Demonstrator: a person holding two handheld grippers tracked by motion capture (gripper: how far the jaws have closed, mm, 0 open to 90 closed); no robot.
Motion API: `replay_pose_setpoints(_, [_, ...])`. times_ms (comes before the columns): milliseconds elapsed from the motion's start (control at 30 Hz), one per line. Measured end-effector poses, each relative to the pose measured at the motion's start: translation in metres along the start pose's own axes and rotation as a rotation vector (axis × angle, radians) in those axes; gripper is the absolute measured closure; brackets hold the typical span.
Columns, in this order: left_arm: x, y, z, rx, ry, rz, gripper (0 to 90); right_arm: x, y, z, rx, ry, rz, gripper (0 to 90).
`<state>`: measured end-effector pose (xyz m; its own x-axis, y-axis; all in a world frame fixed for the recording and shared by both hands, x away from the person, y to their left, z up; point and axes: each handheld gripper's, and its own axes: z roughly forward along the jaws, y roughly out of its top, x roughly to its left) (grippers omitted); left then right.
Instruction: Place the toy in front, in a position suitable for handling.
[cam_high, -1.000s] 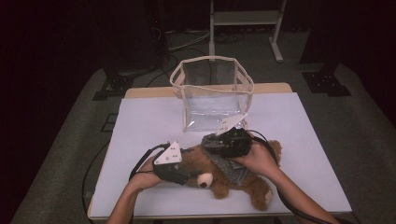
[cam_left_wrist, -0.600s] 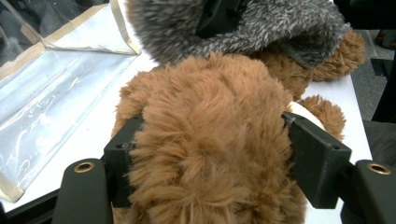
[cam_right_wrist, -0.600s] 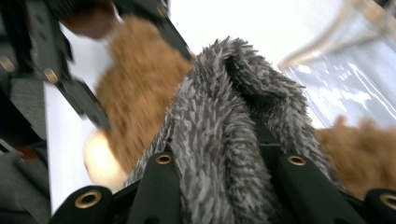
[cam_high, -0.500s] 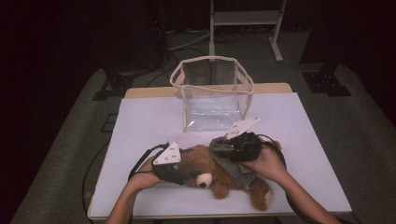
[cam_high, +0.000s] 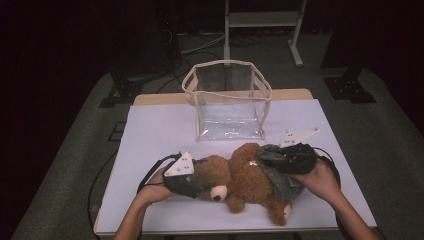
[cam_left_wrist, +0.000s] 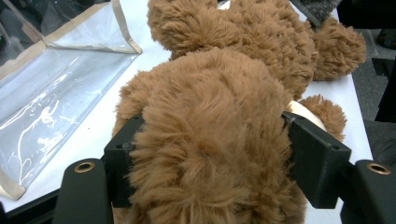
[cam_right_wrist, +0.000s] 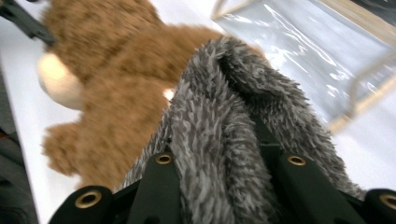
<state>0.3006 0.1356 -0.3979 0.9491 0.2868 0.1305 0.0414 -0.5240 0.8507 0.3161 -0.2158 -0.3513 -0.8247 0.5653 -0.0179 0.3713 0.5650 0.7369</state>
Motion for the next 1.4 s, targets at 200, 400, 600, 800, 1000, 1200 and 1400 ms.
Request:
replay_pose_setpoints(200, [-0.001, 0.0, -0.001, 0.007, 0.0, 0.01, 29.7, 0.009, 0.014, 0.008, -0.025, 0.019, -0.026, 70.0])
replay_pose_setpoints(400, [-0.001, -0.002, -0.002, -0.002, -0.007, 0.003, 29.7, 0.011, 0.015, 0.013, -0.013, 0.029, -0.035, 70.1])
replay_pose_setpoints(600, [-0.001, -0.003, -0.002, -0.007, -0.006, 0.016, 29.6, -0.004, -0.014, 0.0, -0.022, 0.009, 0.045, 70.1])
replay_pose_setpoints(800, [-0.001, -0.002, -0.002, 0.0, -0.008, 0.02, 29.6, -0.011, -0.036, -0.013, -0.032, 0.009, 0.112, 70.2])
replay_pose_setpoints(1000, [-0.001, -0.002, -0.002, 0.0, -0.008, 0.016, 29.6, -0.004, -0.012, -0.009, -0.054, 0.031, 0.064, 70.1])
replay_pose_setpoints(1200, [0.0, -0.004, -0.003, 0.003, -0.01, 0.022, 29.6, 0.009, 0.014, 0.015, -0.056, 0.083, 0.016, 70.2])
replay_pose_setpoints(1400, [-0.001, -0.004, -0.003, 0.002, -0.012, 0.023, 29.6, 0.016, 0.019, 0.02, -0.05, 0.095, -0.013, 70.2])
